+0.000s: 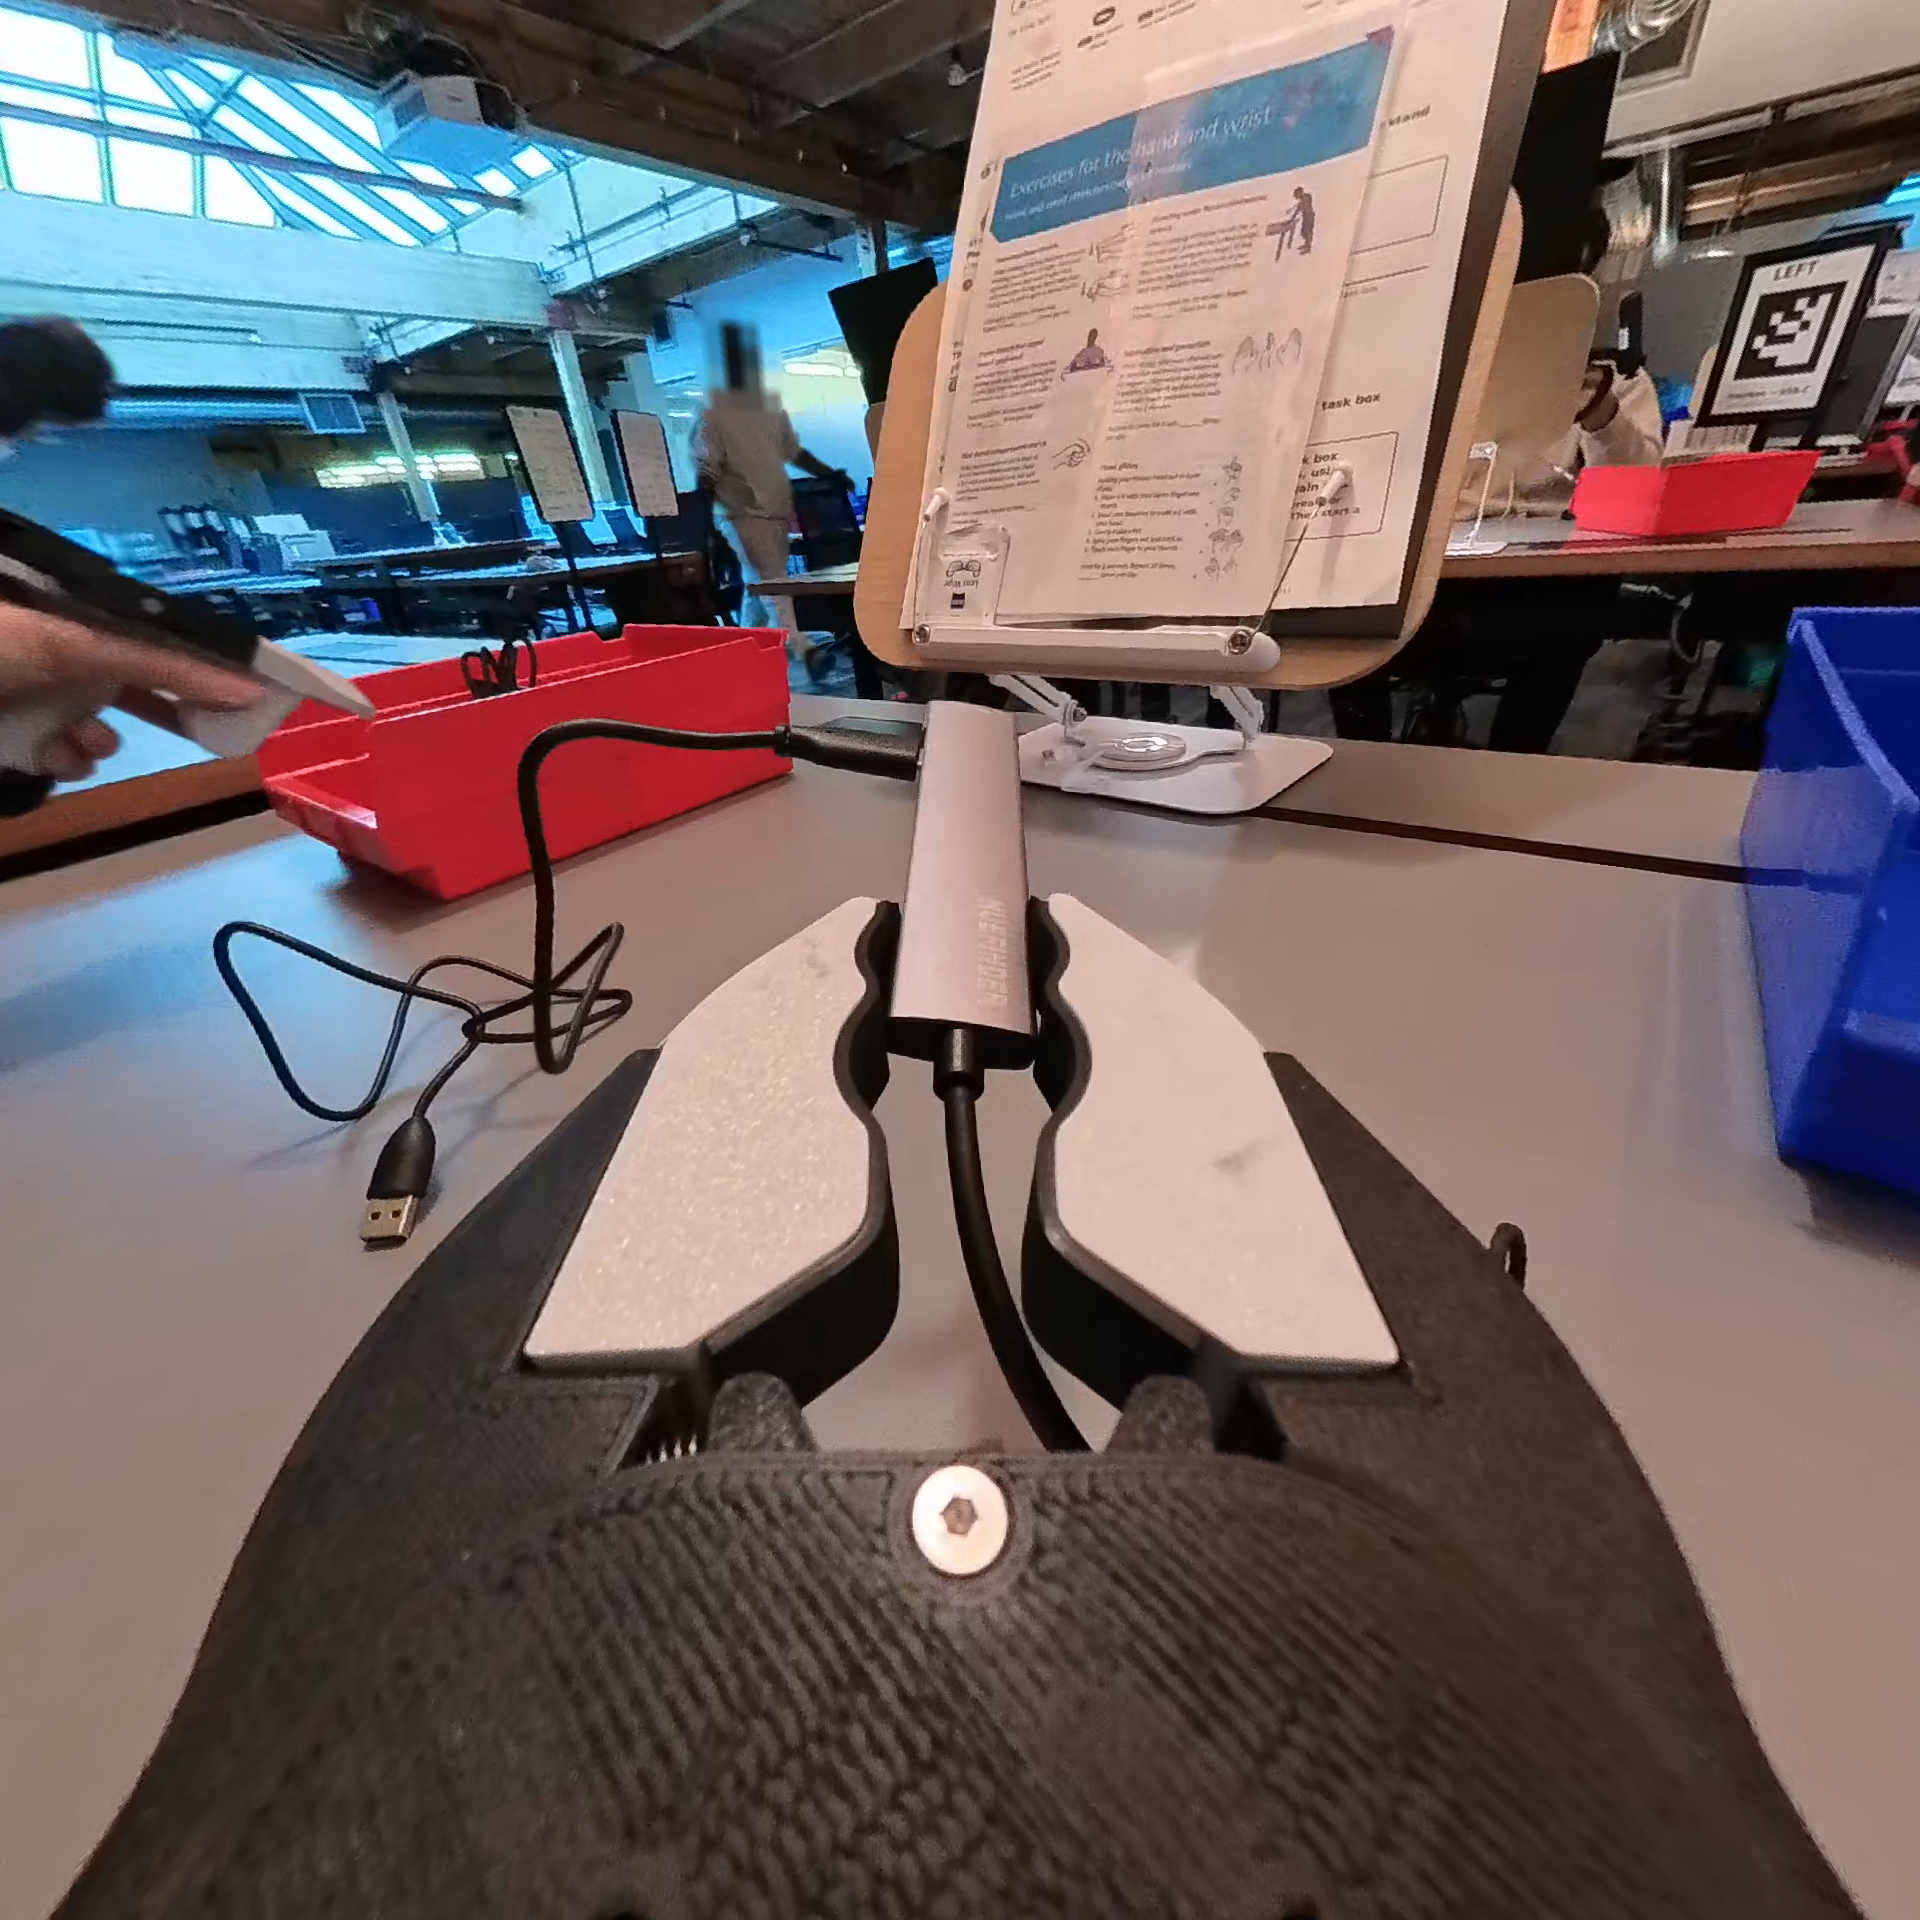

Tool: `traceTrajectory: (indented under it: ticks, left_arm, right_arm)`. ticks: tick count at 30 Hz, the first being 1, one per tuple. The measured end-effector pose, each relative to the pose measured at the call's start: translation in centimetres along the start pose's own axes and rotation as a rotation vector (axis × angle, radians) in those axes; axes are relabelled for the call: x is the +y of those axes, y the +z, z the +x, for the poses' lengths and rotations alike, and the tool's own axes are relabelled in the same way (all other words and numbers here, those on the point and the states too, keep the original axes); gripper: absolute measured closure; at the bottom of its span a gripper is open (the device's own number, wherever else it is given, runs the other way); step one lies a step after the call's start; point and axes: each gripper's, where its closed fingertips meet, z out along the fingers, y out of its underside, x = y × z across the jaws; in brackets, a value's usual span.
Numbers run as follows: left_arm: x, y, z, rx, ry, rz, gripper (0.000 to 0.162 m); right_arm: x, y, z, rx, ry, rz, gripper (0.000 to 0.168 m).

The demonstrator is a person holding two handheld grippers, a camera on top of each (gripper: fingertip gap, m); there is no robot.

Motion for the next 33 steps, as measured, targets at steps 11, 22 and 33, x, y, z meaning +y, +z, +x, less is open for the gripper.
traceTrajectory:
  ticks: [11, 22, 33]
  left_arm:
    - [-1.1, 7.9, -2.9, 0.078, -0.182, -0.169, 0.143]
    - [-10.9, -6.3, 1.2, 0.037, 0.31, 0.343, 0.146]
    - [0.6, -7.4, 22.3, 0.245, 1.288, 0.245, 0.147]
  right_arm:
    - [0.1, 0.1, -0.6, -0.023, -0.031, -0.005, 0.144]
    - [-0.1, 0.0, -0.3, -0.038, 0.012, 0.009, 0.144]
    - [-0.8, -1.1, 2.0, 0.024, 0.054, 0.058, 0.144]
